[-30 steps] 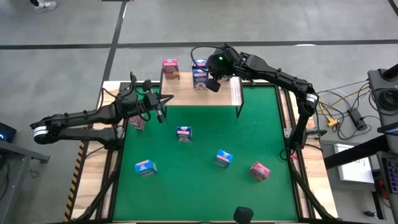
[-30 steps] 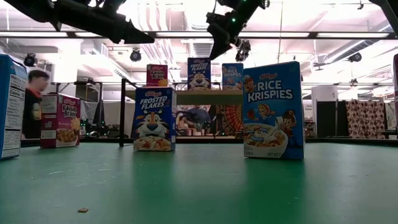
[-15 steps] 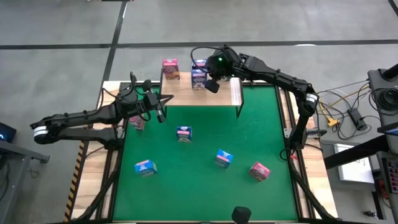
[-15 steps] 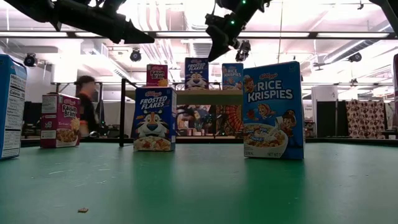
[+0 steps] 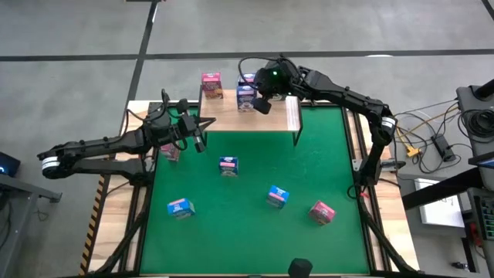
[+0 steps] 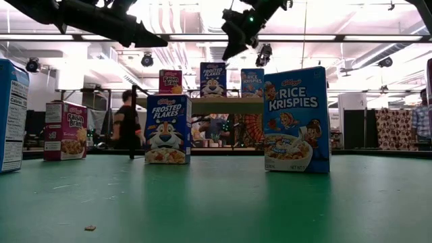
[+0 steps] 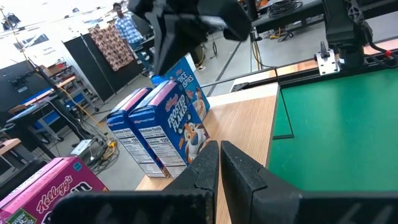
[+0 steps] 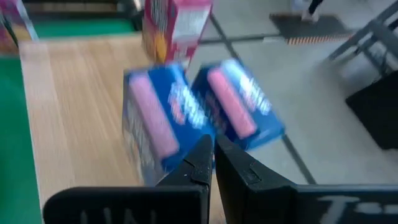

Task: Stack cereal on shelf
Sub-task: Put the right blue cereal box on the shelf aligned with the other blue cereal box

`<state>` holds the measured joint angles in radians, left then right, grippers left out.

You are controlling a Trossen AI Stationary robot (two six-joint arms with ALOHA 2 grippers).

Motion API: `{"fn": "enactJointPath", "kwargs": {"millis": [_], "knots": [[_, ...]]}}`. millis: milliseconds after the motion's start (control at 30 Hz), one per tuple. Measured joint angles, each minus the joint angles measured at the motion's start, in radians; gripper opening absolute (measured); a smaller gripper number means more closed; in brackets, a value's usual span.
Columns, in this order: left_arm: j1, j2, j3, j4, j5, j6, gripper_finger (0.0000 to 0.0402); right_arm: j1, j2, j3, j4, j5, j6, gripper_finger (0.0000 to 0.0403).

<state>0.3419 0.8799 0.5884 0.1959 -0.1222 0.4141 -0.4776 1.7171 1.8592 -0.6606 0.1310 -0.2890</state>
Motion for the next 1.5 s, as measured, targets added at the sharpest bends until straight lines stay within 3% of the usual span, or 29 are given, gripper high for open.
{"fn": "enactJointPath", "kwargs": {"millis": [300,600,1267,1500], "knots": [[0.000,0.000,0.000,0.006,0.000,0.000,0.0000,0.040,0.016,0.001,0.128,-0.037,-0.016,0.0009],[0.000,0.000,0.000,0.006,0.000,0.000,0.0000,0.046,0.069,0.001,0.124,-0.012,-0.020,0.0009],[0.000,0.000,0.000,0.005,0.000,0.000,0.0000,0.054,0.063,0.001,0.115,0.001,-0.010,0.0009],[0.000,0.000,0.000,0.005,0.000,0.000,0.0000,0.104,0.029,0.037,0.081,0.001,0.008,0.0009]]}}
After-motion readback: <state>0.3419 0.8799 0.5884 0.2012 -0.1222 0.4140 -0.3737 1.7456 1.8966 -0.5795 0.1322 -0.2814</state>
